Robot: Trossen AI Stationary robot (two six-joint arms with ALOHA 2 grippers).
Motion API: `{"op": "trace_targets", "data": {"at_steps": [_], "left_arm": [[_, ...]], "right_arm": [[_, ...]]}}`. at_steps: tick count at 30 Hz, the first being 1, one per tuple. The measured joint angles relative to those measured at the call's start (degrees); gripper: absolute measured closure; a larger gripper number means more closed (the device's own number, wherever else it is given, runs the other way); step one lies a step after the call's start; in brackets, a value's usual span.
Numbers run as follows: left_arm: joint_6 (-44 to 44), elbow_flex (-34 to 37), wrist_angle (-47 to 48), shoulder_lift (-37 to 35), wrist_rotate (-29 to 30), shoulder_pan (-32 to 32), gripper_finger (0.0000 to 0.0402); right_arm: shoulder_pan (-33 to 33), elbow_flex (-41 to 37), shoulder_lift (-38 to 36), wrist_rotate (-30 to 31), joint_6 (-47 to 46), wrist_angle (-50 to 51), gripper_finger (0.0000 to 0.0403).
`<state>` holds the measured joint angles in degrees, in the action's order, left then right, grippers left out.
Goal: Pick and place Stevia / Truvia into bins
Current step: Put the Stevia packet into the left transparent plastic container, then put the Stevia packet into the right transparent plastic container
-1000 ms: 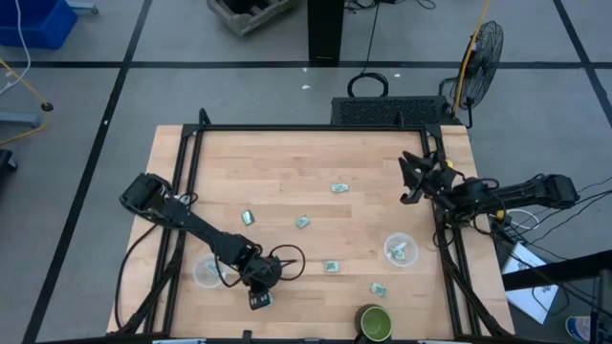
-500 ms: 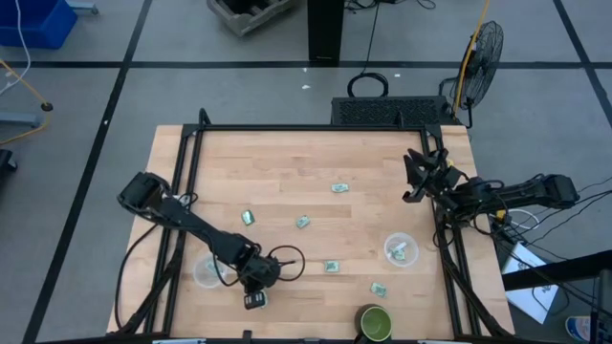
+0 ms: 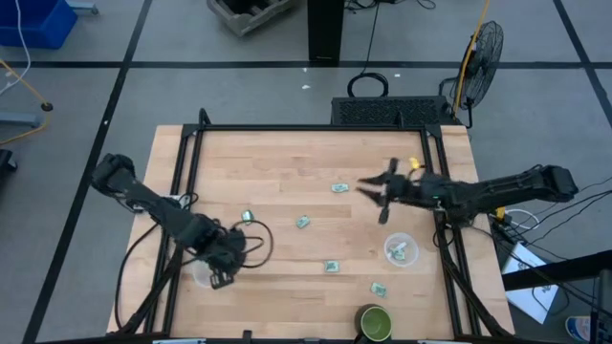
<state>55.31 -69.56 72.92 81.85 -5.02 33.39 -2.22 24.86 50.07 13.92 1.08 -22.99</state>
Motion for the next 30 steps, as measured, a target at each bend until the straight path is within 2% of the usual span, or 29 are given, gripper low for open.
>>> {"op": "trace_targets", "data": {"at_steps": [4,7,12,17,20,25,30], "left_arm": [[7.97,0.01,9.53,-1.68,0.89,2.22,0.0399],[11.26,0.10,12.63,-1.73,1.30,3.55,0.0399],[15.55,3.78,9.87,-1.73,2.36,4.63,0.0399],[16.08,10.46,1.51,-1.71,-1.53,4.63,0.0396],[16.22,13.88,-2.47,-1.71,-3.86,4.47,0.0382],[19.94,16.22,-3.71,-1.69,-3.93,3.67,0.0361],[20.40,16.18,-4.09,-1.71,-3.14,3.11,0.0338]], "right_arm": [[-0.15,3.09,7.74,-8.06,-5.42,5.43,0.0303],[-0.17,3.70,12.77,-12.84,-3.83,3.52,0.0303],[-0.56,3.78,19.71,-13.70,-0.79,-1.89,0.0303],[-0.50,4.75,26.25,-19.64,-1.89,-8.89,0.0303],[-0.97,7.61,29.55,-21.68,-1.60,-8.51,0.0303],[-2.97,11.93,35.45,-21.88,2.66,-8.52,0.0303],[-3.91,14.82,40.60,-27.48,4.12,-8.34,0.0303]]}}
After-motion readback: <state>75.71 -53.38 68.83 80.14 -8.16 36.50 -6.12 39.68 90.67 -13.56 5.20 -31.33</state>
